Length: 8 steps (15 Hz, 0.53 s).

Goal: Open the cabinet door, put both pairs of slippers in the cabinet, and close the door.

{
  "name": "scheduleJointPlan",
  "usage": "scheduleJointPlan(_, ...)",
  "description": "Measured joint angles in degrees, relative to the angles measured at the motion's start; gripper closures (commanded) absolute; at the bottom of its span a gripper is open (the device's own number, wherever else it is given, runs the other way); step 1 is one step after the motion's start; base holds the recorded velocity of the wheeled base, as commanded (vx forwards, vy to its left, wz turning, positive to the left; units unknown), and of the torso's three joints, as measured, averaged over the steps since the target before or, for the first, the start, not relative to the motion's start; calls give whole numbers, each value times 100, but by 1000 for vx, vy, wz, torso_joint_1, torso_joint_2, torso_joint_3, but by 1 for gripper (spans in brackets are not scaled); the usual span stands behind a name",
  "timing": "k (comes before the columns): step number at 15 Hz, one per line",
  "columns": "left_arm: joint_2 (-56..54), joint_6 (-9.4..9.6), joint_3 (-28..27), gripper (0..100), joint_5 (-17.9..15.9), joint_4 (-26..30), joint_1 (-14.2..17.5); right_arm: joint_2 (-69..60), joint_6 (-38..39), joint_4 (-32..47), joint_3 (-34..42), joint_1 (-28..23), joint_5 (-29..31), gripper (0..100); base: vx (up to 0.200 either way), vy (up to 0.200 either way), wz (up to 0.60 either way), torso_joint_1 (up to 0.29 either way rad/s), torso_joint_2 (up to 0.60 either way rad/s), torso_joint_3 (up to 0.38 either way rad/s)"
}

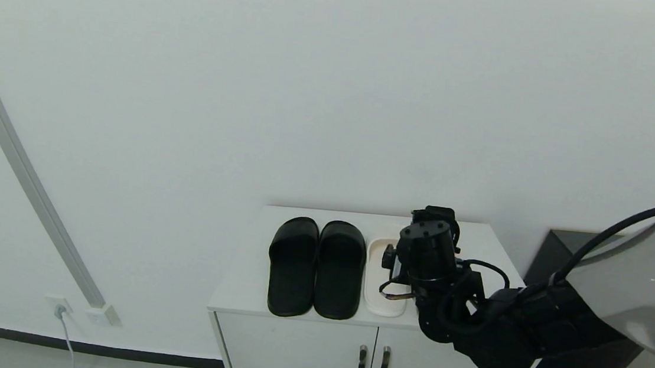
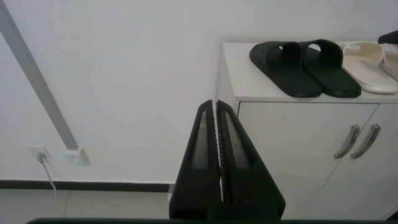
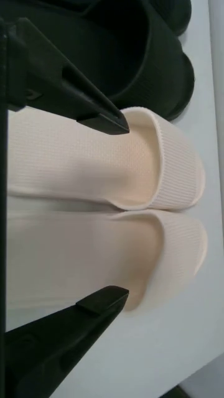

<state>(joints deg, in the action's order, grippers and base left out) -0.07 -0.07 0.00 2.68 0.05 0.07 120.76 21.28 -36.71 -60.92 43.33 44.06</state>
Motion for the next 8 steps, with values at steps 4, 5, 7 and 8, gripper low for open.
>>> scheduleJointPlan(4,0,-6,0,100,0,2,0,529,-38,0,-416,-162,-38,0,0,0,0,0,0,0)
scheduleJointPlan(5,0,-6,0,100,2,0,0,619,-43,-2,-512,-199,-46,0,0,0,0,0,0,0)
scheduleJointPlan(7,0,-9,0,100,2,2,0,842,-44,4,-772,-276,-65,0,0,0,0,0,0,0)
scheduleJointPlan(8,0,-9,0,100,2,0,0,942,-49,0,-890,-312,-71,0,0,0,0,0,0,0)
